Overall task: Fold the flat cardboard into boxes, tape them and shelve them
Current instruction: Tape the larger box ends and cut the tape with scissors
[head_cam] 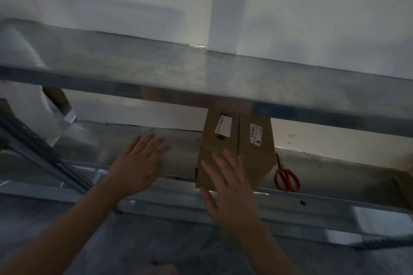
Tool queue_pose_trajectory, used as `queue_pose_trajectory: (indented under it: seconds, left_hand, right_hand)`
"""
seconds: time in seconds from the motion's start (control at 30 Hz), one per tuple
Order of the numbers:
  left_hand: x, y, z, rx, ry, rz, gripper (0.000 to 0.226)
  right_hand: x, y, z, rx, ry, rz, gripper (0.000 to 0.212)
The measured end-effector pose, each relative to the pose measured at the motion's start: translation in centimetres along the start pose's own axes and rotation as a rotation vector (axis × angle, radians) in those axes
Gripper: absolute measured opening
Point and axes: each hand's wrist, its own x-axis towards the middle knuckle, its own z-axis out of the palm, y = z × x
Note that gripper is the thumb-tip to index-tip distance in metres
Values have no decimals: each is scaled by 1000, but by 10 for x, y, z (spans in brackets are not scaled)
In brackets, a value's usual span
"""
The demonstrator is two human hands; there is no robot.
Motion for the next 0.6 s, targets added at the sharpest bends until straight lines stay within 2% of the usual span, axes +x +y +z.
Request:
queue_pose_trajectory:
  seconds: [0.13, 0.23, 0.3, 0.4, 0.5, 0.6]
  left_hand:
    - [-27, -57, 24, 41, -164, -24, 74]
    - [-33, -84, 50, -19, -273, -59, 77]
    - [-32, -94, 73, -86, -323, -62, 68]
    - [-28, -100, 106, -185, -390, -47, 59]
    - [-23, -106, 125, -205, -410, 12, 53]
    - [-16, -111, 135, -226, -391, 49, 44]
  right_hand:
    - [38, -54, 65, 41, -139, -42, 55]
    - [67, -75, 120, 157, -330, 148, 57]
    - [82, -78, 154, 210, -392, 326, 58]
    - [97, -75, 191, 149, -506, 464, 60]
    - [105, -70, 212, 121, -549, 519, 46]
    - [109, -67, 219, 85, -521, 556, 24]
